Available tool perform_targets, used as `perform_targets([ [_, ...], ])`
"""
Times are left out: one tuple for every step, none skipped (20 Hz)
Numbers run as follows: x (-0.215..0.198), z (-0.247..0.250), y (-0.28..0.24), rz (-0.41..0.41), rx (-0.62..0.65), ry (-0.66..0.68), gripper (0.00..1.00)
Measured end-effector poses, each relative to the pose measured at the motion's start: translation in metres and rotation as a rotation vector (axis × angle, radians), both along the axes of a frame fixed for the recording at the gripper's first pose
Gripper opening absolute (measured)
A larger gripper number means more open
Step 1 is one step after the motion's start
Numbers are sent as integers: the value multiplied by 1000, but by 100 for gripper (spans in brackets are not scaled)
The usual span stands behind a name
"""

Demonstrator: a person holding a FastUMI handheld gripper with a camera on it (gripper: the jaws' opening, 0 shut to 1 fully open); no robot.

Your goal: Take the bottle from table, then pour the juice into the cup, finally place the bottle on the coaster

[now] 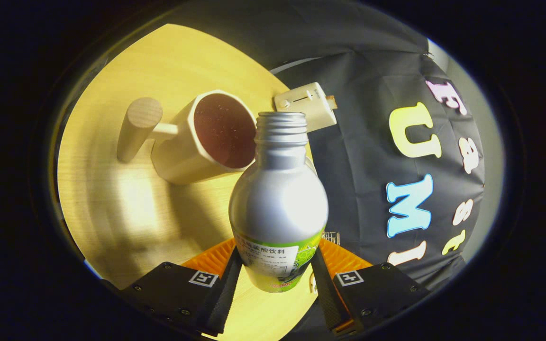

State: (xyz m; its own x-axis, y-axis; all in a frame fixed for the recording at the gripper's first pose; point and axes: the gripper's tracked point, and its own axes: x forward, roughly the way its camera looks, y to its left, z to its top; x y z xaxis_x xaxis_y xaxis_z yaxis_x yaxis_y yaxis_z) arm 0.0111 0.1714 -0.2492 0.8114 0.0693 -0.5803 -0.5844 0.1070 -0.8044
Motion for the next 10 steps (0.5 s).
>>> perform_targets([
  [0,0,0,3,-23,2,75],
  [0,-1,0,8,-44,3,75],
  [1,-1,-1,10,-68,6,75],
  [2,-1,-2,12,-89,8,75],
  [2,0,-3,13,-107,9,75],
  [3,1,-4,12,-122,11,76],
  [5,1,-5,9,-135,14,75],
  [6,1,-7,9,-148,14,75],
  [7,1,-7,8,-164,16,75],
  [8,2,-9,9,-182,20,75],
])
